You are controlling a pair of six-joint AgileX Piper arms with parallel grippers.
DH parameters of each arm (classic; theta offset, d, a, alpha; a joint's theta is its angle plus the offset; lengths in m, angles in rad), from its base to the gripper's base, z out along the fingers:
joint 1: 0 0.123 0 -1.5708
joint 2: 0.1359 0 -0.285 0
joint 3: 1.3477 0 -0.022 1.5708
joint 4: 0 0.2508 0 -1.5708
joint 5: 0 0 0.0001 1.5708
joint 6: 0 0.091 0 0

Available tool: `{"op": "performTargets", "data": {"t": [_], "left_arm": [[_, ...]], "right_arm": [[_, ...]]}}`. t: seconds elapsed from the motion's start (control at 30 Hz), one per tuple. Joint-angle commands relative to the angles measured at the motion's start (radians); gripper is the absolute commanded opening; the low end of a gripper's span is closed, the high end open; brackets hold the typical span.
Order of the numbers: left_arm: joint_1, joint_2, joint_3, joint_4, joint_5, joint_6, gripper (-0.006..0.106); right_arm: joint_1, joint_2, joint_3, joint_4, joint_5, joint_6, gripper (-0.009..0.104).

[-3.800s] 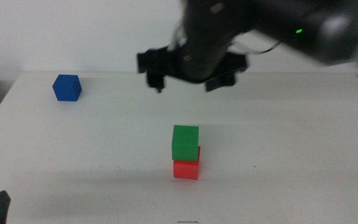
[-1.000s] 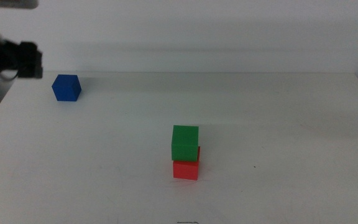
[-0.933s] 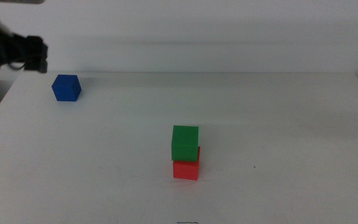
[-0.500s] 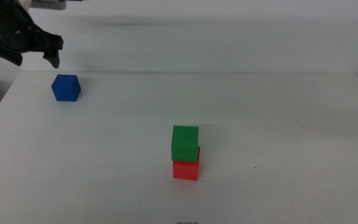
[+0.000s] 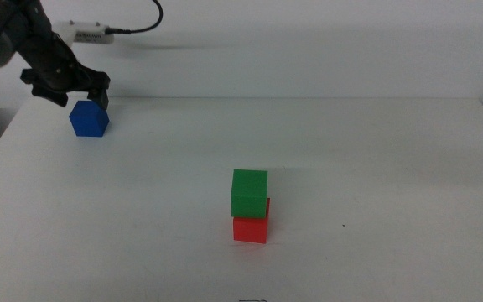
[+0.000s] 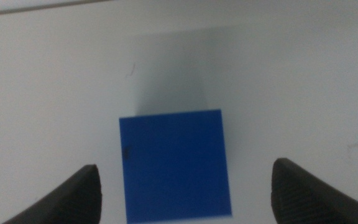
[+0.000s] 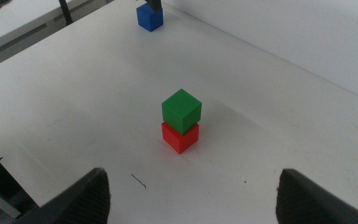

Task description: Stack red cubes first, then green, then blue cubes in a specific spot.

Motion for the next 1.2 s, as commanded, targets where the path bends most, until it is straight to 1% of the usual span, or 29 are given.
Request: {"op": "performTargets", "data": {"t": [0.0,0.2,0.3,0.37,0.4,0.53,0.63,0.73,0.8,0.87,1.17], "left_arm": [[-0.001,-0.045,-0.05,-0.025,-0.046,0.002,0.094],[-0.001,-0.007,-0.05,-0.027,-0.089,0.001,0.094],[-0.001,-0.001,-0.05,-0.03,-0.093,0.001,0.089],[-0.001,-0.001,-0.05,-0.03,-0.097,0.0,0.081],[-0.001,-0.001,-0.05,-0.03,-0.102,-0.004,0.075],[-0.001,0.009,-0.05,-0.04,-0.123,-0.023,0.044],[-0.001,0.014,-0.049,-0.066,-0.128,-0.023,0.024],[-0.001,0.005,-0.05,-0.122,-0.118,-0.025,0.009],[-0.001,-0.013,-0.05,-0.143,-0.098,-0.002,0.002],[-0.002,-0.043,-0.05,-0.137,-0.053,0.001,0.0],[-0.029,-0.202,-0.03,-0.085,0.14,-0.012,0.001]], "right_arm": [[-0.006,0.003,-0.023,-0.019,-0.065,-0.012,0.074],[-0.006,0.003,-0.023,-0.019,-0.065,-0.012,0.074],[-0.006,0.003,-0.023,-0.019,-0.065,-0.012,0.074],[-0.006,0.003,-0.023,-0.019,-0.065,-0.012,0.074],[-0.006,0.003,-0.023,-0.019,-0.065,-0.012,0.074],[-0.006,0.003,-0.023,-0.019,-0.065,-0.012,0.074],[-0.006,0.003,-0.023,-0.019,-0.065,-0.012,0.074],[-0.006,0.003,-0.023,-0.019,-0.065,-0.012,0.074],[-0.006,0.003,-0.023,-0.019,-0.065,-0.012,0.074],[-0.006,0.003,-0.023,-0.019,-0.065,-0.012,0.074],[-0.006,0.003,-0.023,-0.019,-0.065,-0.012,0.074]]}}
